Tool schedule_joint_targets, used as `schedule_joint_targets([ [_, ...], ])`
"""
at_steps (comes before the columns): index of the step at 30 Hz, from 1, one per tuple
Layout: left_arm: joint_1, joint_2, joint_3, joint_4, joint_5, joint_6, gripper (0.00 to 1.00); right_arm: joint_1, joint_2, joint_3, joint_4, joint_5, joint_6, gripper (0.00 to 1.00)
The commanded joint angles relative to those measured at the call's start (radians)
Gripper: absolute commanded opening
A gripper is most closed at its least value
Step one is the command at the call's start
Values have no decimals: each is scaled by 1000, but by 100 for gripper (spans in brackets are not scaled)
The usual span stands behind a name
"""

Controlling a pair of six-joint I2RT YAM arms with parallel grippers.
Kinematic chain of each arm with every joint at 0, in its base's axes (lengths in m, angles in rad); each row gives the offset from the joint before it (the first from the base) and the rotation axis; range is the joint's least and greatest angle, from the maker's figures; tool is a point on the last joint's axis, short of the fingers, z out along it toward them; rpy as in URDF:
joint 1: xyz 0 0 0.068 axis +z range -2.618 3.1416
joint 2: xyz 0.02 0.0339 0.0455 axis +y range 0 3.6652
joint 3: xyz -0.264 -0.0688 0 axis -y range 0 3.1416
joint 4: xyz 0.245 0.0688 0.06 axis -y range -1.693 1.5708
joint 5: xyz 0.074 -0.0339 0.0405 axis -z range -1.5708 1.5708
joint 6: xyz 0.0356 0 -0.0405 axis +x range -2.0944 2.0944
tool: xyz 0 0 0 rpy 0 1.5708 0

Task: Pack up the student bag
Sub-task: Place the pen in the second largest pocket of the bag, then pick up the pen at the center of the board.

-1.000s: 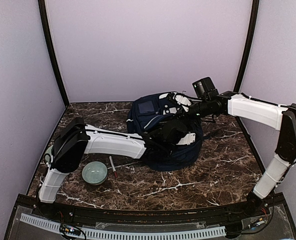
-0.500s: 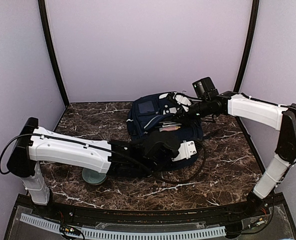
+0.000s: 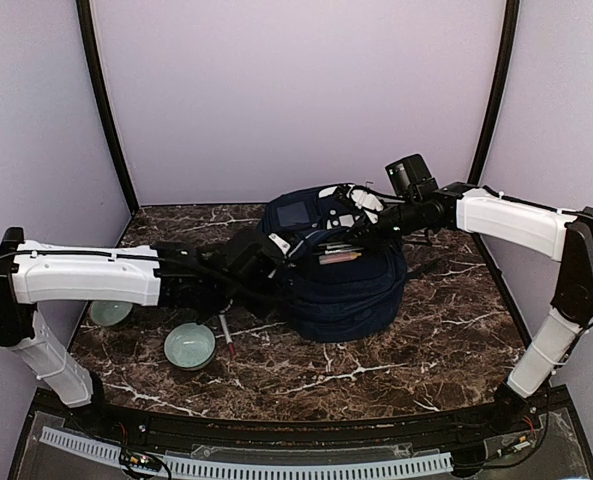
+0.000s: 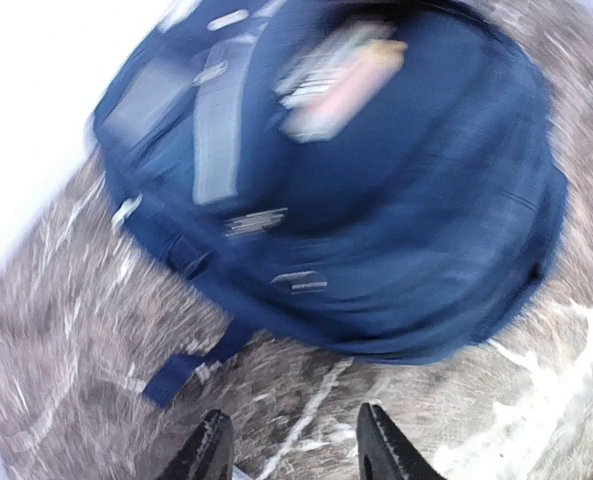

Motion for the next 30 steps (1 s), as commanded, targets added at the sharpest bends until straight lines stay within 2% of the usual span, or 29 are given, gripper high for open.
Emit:
schedule_joint_targets([
  [1, 187, -109, -67, -121, 206, -304, 41, 5, -55, 9, 52, -67, 30, 0],
  [5, 366, -96, -106, -153, 432, -428, 38, 4, -56, 6, 53, -71, 30, 0],
  [9, 440, -68, -134, -143, 571, -506, 40, 3, -55, 3, 53, -72, 28, 0],
  [14, 461, -11, -124, -175, 634, -580, 50, 4, -55, -2, 55, -73, 24, 0],
  [22, 476, 122, 20, -376, 598, -730, 50, 4, -56, -5, 55, -75, 21, 0],
  [30, 476, 204, 81, -476, 585, -824, 46, 4, -94, -11, 58, -68, 16, 0],
])
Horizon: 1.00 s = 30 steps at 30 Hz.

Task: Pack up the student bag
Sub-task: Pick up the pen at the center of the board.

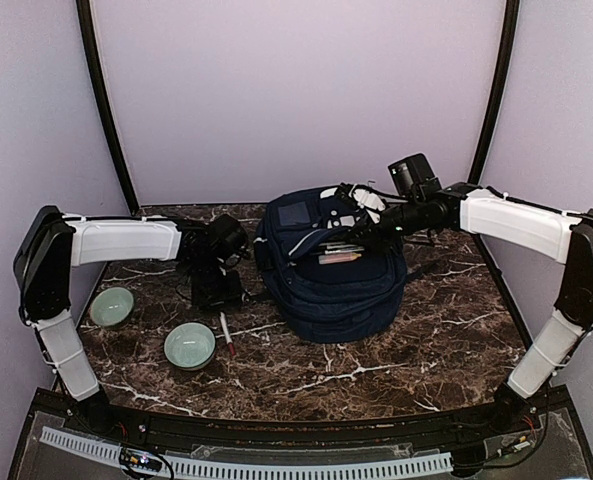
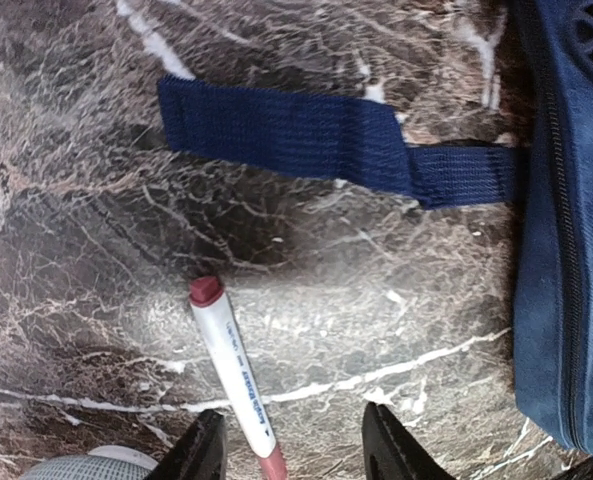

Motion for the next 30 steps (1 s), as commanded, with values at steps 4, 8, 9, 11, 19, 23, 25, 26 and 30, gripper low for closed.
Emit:
schedule_joint_targets([
  [4, 5, 74, 54, -139, 11, -87, 44, 4, -69, 4, 58, -66, 15, 0],
  [8, 4, 102, 45, -139, 27, -97, 44, 4, -66, 4, 56, -67, 14, 0],
  [9, 5, 107, 41, -132, 33, -97, 44, 4, -66, 3, 56, -67, 14, 0],
  [11, 4, 116, 38, -112, 44, -93, 43, 5, -66, 2, 56, -68, 14, 0],
  [19, -5, 140, 38, -39, 107, -77, 31, 4, -64, 2, 56, -66, 13, 0],
  [23, -43, 156, 63, -22, 107, -40, 26, 4, -61, 2, 57, -63, 13, 0],
  [25, -77, 179, 96, -38, 81, -9, 25, 4, -61, 2, 56, -62, 12, 0],
  [26, -98, 193, 117, -51, 68, 14, 24, 5, -60, 2, 56, -64, 14, 0],
  [30, -173, 258, 183, -101, 37, 111, 20, 4, -55, 5, 55, -69, 14, 0],
])
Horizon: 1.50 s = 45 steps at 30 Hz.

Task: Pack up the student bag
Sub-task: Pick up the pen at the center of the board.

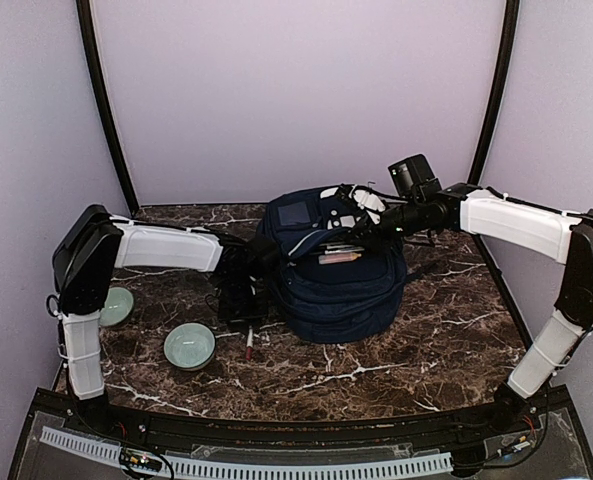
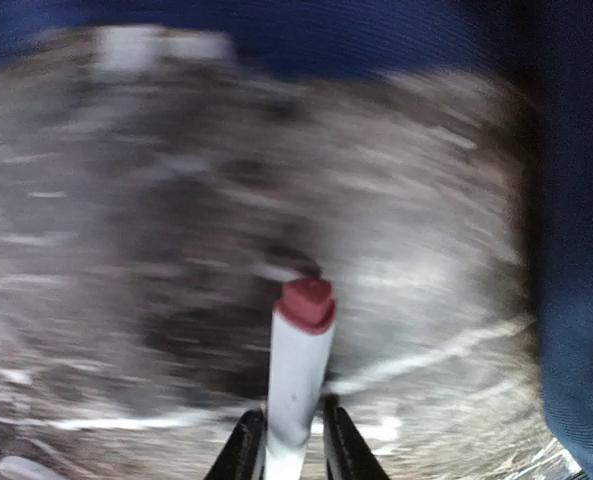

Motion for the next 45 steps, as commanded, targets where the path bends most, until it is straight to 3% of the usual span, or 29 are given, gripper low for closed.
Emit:
schedule_joint_targets([
  [1, -80, 52, 56, -56, -36, 134, 20, 4, -51, 12, 54, -65, 15, 0],
  [11, -148, 26, 31, -18, -34, 368, 15, 3, -44, 19, 50, -77, 20, 0],
  [15, -147, 30, 45, -42, -124, 372, 20, 5, -44, 19, 49, -74, 19, 0],
  [19, -146, 50, 69, -75, -205, 359, 34, 3, -44, 17, 51, -72, 18, 0],
  [22, -145, 59, 71, -57, -216, 360, 36, 5, -44, 16, 52, -72, 18, 0],
  [35, -146, 55, 48, -61, -184, 343, 11, 5, -44, 13, 53, -69, 15, 0],
  [45, -212, -162, -12, -67, -160, 434, 4, 4, -44, 12, 52, -63, 14, 0],
])
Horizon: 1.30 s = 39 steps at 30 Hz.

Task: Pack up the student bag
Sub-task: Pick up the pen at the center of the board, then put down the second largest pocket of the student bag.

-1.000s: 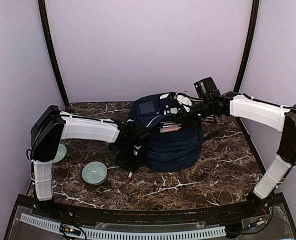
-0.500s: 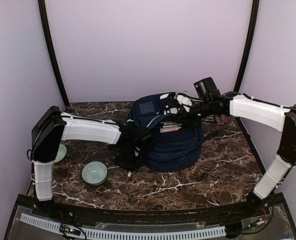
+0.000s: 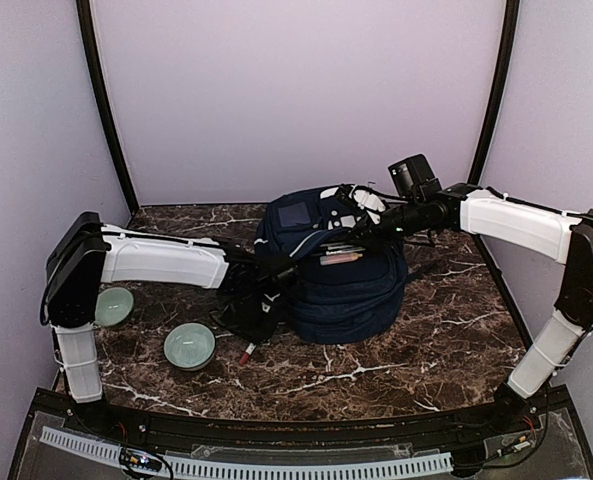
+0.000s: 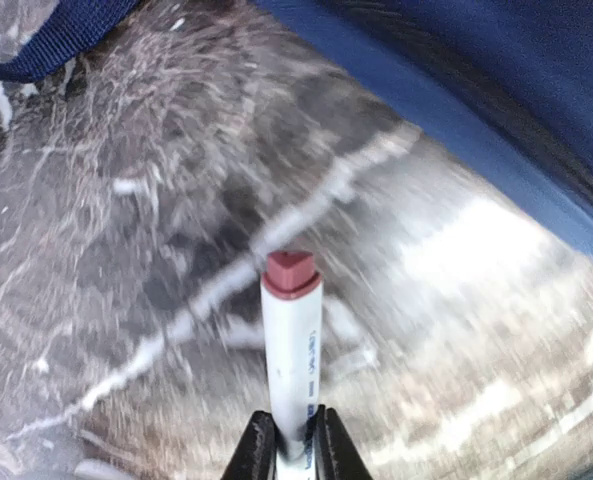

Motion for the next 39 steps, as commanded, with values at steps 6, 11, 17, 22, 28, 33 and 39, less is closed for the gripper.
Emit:
schedule_joint_targets([
  [6, -165, -182, 37, 54, -49, 290, 1, 5, -44, 14, 54, -71, 14, 0],
  [11, -181, -187, 130, 115, -101, 486, 0, 4, -44, 17, 50, -77, 16, 0],
  [17, -181, -68, 331, 132, -166, 723, 0, 5, -44, 20, 50, -69, 18, 0],
  [22, -181, 37, 451, 208, -252, 919, 0, 4, -44, 24, 47, -72, 23, 0],
  [28, -182, 108, 502, 339, -323, 1077, 0, 4, -44, 27, 45, -70, 23, 0],
  [33, -181, 171, 496, 462, -414, 1237, 0, 5, -44, 26, 46, -72, 23, 0],
  [39, -167, 282, 536, 556, -525, 1380, 0, 4, -44, 28, 44, -68, 23, 0],
])
